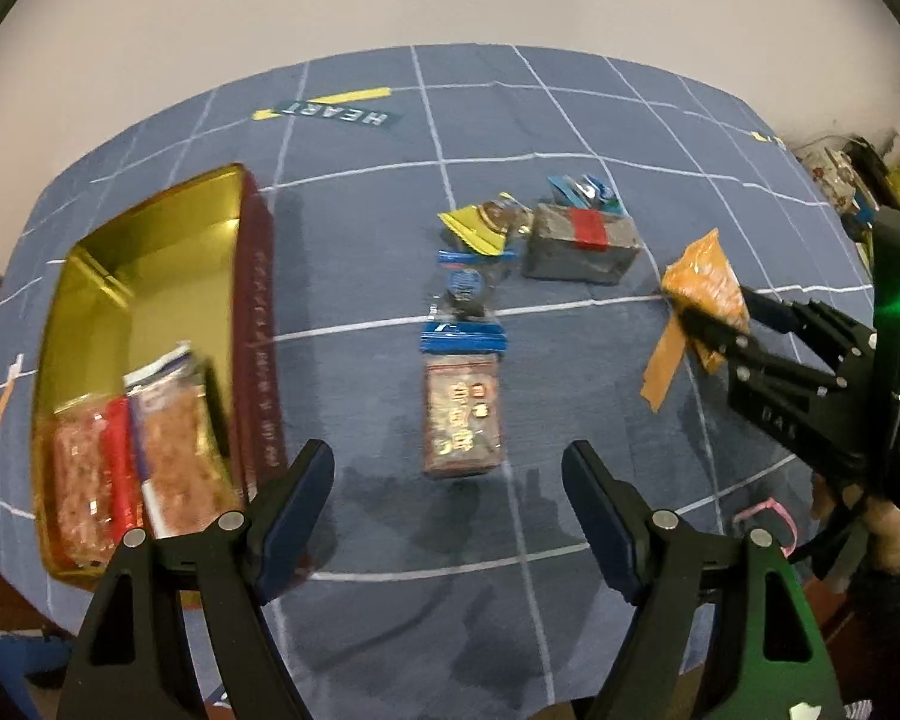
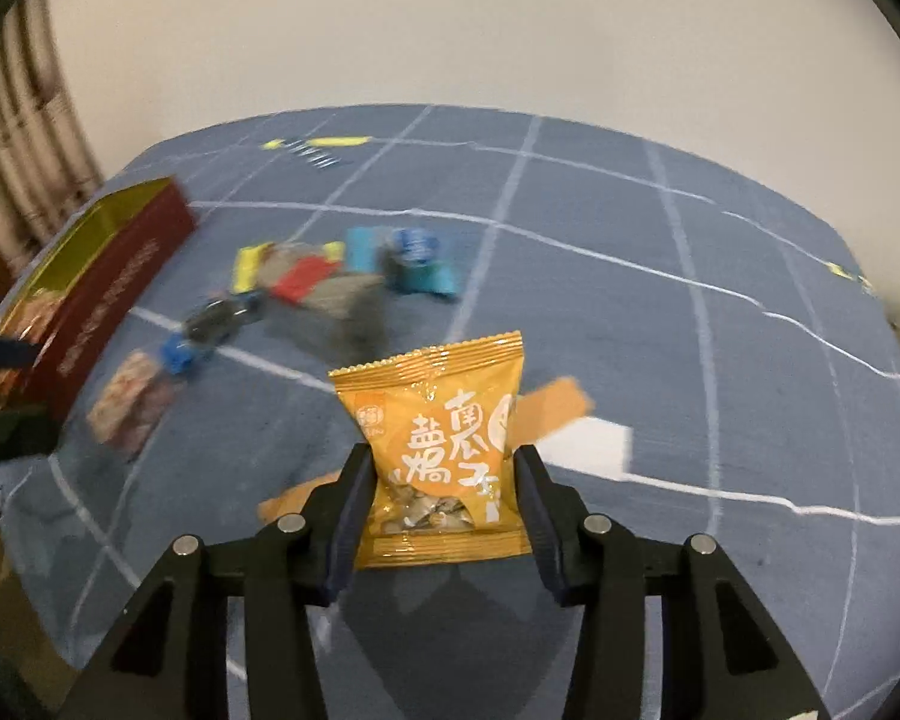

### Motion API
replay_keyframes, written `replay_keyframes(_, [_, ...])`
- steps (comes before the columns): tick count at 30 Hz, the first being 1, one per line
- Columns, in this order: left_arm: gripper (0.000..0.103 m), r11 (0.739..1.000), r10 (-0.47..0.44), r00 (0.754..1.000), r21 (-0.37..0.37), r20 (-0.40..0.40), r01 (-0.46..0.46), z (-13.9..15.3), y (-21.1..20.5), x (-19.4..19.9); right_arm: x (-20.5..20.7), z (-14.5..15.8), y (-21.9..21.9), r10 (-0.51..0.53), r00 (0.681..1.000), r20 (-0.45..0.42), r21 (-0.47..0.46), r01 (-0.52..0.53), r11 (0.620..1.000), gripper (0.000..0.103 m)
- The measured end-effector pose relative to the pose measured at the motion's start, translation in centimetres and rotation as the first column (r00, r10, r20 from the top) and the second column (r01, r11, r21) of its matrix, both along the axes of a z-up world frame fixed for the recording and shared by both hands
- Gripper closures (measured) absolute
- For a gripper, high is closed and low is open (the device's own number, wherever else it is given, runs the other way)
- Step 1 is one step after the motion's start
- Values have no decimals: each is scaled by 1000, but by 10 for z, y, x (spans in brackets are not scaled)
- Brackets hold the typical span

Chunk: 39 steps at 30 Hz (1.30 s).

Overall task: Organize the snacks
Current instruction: 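Grasp the orange printed snack bag with the right gripper while the left tool approaches the square cake, then grasp the square brown cake with the left gripper and place it in the tin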

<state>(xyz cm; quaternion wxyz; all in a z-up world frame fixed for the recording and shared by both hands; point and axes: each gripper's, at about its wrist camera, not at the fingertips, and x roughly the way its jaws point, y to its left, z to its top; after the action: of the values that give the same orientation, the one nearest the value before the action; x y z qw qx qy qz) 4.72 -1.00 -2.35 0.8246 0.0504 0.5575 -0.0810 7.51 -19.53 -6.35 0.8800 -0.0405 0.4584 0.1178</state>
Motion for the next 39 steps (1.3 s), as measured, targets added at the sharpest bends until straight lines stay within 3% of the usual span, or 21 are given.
replay_keyframes(5, [30,1000,16,999,-23,-30,-17,-11,1,13,2,-5,-12,-89,996,28,-1,89,996,55])
replay_keyframes(14, [51,997,50,992,-54,-118,-56,-35,5,28,-1,-7,-10,-96,994,55,-1,96,995,55])
replay_keyframes(25, [73,997,30,992,-64,-122,-38,-40,1,39,-5,-8,-10,-97,993,68,-3,98,995,53])
replay_keyframes(39, [76,999,-5,995,-37,-99,1,-32,-5,27,-5,-8,-8,-98,993,67,-6,99,995,53])
